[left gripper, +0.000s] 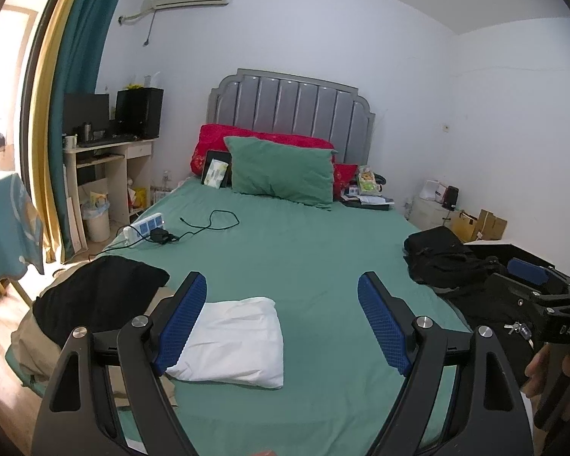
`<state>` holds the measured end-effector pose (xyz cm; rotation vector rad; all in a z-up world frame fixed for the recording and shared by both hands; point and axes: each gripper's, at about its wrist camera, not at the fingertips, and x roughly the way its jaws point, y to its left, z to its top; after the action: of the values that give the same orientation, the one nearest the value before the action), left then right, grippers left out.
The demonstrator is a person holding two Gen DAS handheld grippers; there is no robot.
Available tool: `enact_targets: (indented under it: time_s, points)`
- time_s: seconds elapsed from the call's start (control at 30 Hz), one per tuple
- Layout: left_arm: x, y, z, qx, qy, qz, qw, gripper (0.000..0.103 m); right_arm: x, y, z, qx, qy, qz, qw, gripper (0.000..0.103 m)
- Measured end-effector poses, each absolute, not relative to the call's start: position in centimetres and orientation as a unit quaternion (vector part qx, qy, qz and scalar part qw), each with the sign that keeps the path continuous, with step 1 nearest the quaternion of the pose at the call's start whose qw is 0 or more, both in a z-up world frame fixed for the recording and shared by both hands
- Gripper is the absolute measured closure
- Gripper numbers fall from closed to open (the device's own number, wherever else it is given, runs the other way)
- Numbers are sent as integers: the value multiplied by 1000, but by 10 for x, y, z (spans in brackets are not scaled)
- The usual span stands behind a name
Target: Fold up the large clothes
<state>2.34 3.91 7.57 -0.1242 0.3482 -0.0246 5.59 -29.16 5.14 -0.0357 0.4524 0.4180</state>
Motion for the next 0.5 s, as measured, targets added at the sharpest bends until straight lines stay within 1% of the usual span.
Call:
enact_targets:
  time_s: [0.5]
  points:
    - [28, 38, 77, -59, 174, -14, 983, 18, 58, -293, 51, -17, 222, 206, 953, 1]
